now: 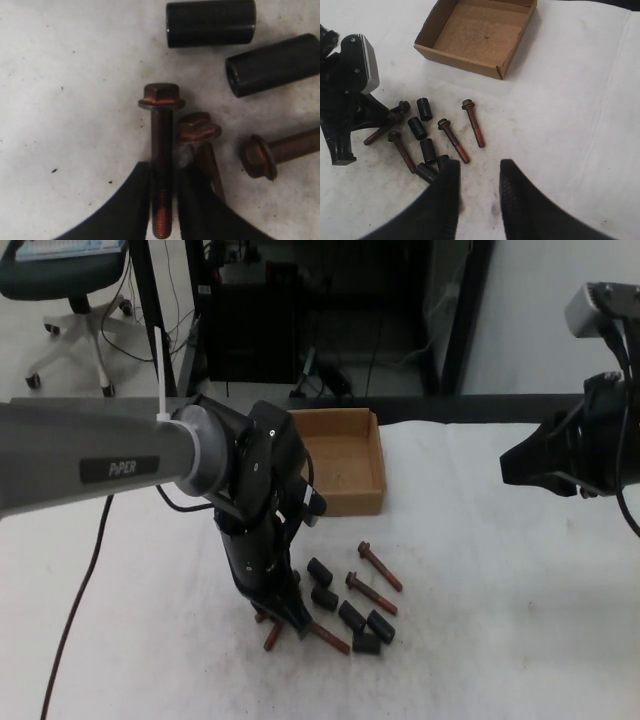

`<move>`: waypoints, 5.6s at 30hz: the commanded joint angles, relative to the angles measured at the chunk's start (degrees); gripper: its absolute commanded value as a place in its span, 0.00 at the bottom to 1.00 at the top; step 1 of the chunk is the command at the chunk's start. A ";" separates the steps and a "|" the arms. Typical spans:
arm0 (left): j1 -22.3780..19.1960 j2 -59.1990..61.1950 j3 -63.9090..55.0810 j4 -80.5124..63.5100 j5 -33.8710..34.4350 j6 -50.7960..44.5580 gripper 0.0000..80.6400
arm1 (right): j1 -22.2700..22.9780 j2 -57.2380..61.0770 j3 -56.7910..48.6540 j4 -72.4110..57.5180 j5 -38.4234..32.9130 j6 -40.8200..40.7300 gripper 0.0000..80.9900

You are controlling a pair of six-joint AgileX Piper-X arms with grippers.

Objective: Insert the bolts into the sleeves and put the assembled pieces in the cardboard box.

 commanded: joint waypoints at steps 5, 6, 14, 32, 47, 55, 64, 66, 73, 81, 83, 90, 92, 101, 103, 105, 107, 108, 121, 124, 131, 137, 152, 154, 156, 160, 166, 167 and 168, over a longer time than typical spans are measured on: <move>-0.19 1.53 0.06 -4.02 0.90 -2.05 0.24 | 0.07 0.14 -0.64 0.15 -0.33 -0.11 0.32; -0.19 1.53 0.06 -4.73 1.11 -2.20 0.24 | 0.07 0.14 -0.64 0.15 -0.33 -0.11 0.32; -0.19 1.64 0.06 -7.88 2.32 -2.20 0.24 | 0.07 0.14 -0.64 0.15 -0.33 -0.11 0.32; -0.19 3.76 -0.40 -6.66 2.20 -2.17 0.00 | 0.07 0.14 -0.64 0.15 -0.33 -0.11 0.32; 2.29 -12.21 -0.81 -5.29 -10.92 -2.09 0.00 | 0.07 0.14 -0.64 0.17 -6.23 1.05 0.32; 6.65 -21.96 0.37 -4.83 2.08 -15.83 0.00 | 1.98 2.52 -0.64 -3.16 -11.09 1.13 0.32; 13.72 -30.43 7.23 -5.49 12.11 -17.99 0.00 | 17.90 15.58 -5.59 -11.94 -4.01 -1.16 0.30; 14.84 -32.42 9.11 -5.23 14.63 -17.99 0.00 | 20.14 21.02 -9.80 -8.36 -1.27 -4.30 0.30; 15.77 -38.77 12.46 -5.24 17.53 -17.99 0.00 | 23.13 39.10 -27.76 7.77 10.75 -13.28 0.30; 15.77 -40.79 12.57 -5.24 17.32 -17.99 0.00 | 23.44 47.84 -35.49 10.43 13.82 -13.76 0.30; 15.77 -40.75 12.70 -5.24 17.32 -17.99 0.00 | 23.83 48.66 -35.48 10.10 13.82 -13.76 0.30; 15.77 -40.75 12.70 -5.24 17.32 -17.99 0.00 | 26.06 51.31 -35.48 9.78 13.65 -18.88 0.30; 15.77 -40.75 12.70 -5.24 17.32 -17.99 0.00 | 26.53 51.82 -35.48 9.30 13.77 -18.88 0.30; 15.77 -40.75 12.70 -5.24 17.32 -17.99 0.00 | 26.82 52.95 -35.48 8.32 13.88 -20.69 0.30; 15.77 -40.75 12.70 -5.24 17.32 -17.99 0.00 | 26.82 53.01 -35.48 8.02 15.09 -20.70 0.31; 15.77 -40.75 12.70 -5.24 17.32 -17.99 0.00 | 26.82 53.01 -35.48 7.42 15.51 -20.70 0.31; 15.77 -40.75 12.70 -5.24 17.32 -17.99 0.00 | 26.82 53.01 -35.48 7.10 16.15 -20.70 0.31; 15.77 -40.75 12.70 -5.24 17.32 -17.99 0.00 | 26.82 53.01 -35.62 7.11 16.62 -20.70 0.31; 15.77 -40.75 12.70 -5.24 17.32 -17.99 0.00 | 26.32 53.01 -35.62 7.11 17.82 -20.70 0.31; 15.77 -40.75 12.70 -5.24 17.32 -17.99 0.00 | 26.34 53.57 -35.62 7.11 17.62 -20.60 0.31; 15.77 -40.75 12.70 -5.24 17.32 -17.99 0.00 | 26.34 54.38 -35.47 7.11 17.65 -20.60 0.31; 15.77 -40.75 12.70 -5.24 17.32 -17.99 0.00 | 26.34 54.97 -35.47 7.00 17.65 -20.60 0.31; 15.77 -40.75 12.70 -5.24 17.32 -17.99 0.00 | 26.34 56.22 -35.47 5.79 19.41 -20.60 0.42; 15.77 -40.75 12.70 -5.24 17.32 -17.99 0.00 | 26.34 56.22 -35.47 5.60 19.41 -20.60 0.37; 15.77 -40.75 12.70 -5.24 17.32 -17.99 0.00 | 26.34 56.22 -35.47 5.61 19.41 -20.60 0.29; 15.77 -40.75 12.70 -5.24 17.32 -17.99 0.00 | 26.34 56.22 -35.47 5.84 19.41 -20.60 0.11; 15.77 -40.75 12.70 -5.24 17.32 -17.99 0.00 | 26.34 56.22 -35.47 5.45 19.41 -20.60 0.01; 15.77 -40.75 12.70 -5.24 17.32 -17.99 0.00 | 26.14 56.22 -35.47 5.46 19.41 -20.60 0.01; 15.77 -40.75 12.70 -5.24 17.32 -17.99 0.00 | 25.93 56.22 -35.47 5.46 19.41 -20.12 0.01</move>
